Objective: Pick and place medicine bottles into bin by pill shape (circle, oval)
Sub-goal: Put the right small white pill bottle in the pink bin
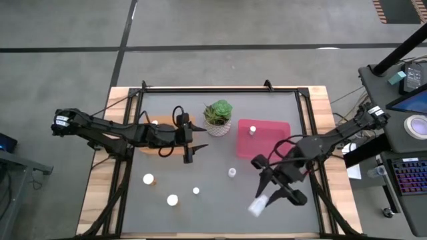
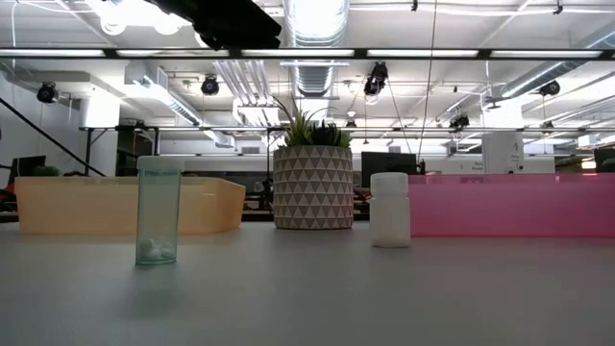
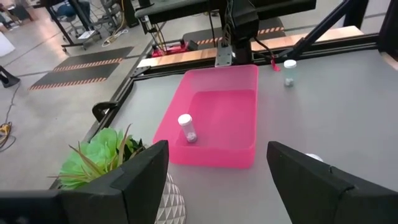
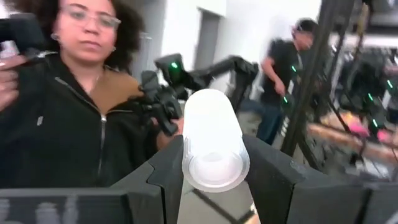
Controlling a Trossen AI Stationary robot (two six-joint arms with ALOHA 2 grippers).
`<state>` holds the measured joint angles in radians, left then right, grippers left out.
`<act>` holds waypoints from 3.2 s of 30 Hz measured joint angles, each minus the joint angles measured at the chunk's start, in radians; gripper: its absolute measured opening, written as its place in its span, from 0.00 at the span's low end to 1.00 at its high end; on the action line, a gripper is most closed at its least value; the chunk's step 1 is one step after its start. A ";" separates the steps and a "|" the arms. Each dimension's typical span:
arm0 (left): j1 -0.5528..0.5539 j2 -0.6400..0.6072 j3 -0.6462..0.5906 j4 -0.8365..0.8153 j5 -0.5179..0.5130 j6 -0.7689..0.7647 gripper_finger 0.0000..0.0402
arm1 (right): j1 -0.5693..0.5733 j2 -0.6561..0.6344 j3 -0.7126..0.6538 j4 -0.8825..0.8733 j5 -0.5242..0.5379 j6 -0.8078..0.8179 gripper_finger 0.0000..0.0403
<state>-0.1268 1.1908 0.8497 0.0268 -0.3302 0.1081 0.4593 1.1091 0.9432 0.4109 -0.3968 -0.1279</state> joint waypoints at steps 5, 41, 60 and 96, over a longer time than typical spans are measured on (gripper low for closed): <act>0.000 0.000 -0.004 0.000 0.000 0.000 0.64 | -0.002 0.000 0.006 0.026 0.031 -0.015 0.35; 0.000 0.000 -0.006 -0.008 0.000 0.002 0.64 | -0.253 0.106 0.636 -1.765 0.805 1.023 0.35; 0.000 0.001 -0.006 -0.008 0.000 0.001 0.64 | -0.590 0.169 0.639 -1.982 0.374 1.074 0.35; 0.000 0.001 -0.006 -0.012 0.000 0.001 0.64 | -0.764 0.261 0.177 -1.667 0.371 0.556 0.35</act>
<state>-0.1272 1.1913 0.8436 0.0152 -0.3302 0.1093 -0.3044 1.3701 1.1197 -1.2557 -0.0259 0.4280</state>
